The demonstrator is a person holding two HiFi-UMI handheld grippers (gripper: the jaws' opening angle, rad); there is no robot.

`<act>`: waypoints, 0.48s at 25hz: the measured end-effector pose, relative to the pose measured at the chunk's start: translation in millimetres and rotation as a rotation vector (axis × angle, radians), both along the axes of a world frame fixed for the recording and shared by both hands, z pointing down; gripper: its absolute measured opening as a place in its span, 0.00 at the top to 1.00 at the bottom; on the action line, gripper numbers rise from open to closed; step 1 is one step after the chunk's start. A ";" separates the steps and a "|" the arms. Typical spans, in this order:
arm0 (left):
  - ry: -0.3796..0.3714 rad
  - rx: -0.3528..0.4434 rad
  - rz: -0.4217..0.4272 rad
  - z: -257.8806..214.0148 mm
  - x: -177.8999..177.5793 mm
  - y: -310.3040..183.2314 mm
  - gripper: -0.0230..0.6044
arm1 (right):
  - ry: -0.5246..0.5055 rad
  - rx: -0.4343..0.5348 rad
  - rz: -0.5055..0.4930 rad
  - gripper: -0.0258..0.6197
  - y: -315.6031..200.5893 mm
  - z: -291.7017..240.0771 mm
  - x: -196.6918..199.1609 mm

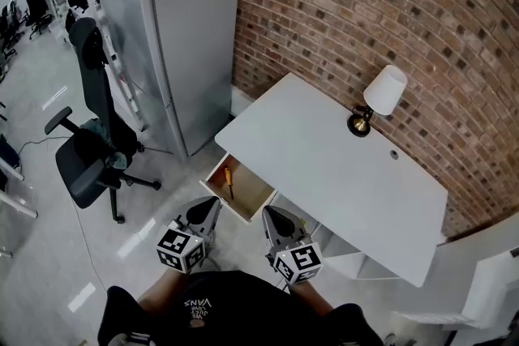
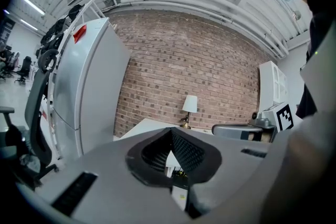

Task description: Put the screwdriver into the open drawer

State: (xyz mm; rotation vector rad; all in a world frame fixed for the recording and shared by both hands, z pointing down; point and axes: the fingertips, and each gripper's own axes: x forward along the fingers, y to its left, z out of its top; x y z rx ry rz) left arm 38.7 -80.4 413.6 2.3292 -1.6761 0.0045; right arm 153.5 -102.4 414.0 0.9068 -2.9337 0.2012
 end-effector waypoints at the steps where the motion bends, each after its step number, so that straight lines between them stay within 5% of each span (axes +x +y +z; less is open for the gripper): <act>1: -0.006 0.003 0.003 -0.8 0.3 -0.1 0.95 | -0.002 0.003 0.000 0.97 -0.3 -1.1 -0.7; 12: -0.025 0.034 0.021 -8.0 0.3 2.4 0.95 | 0.012 0.003 -0.009 0.97 3.4 0.1 -4.6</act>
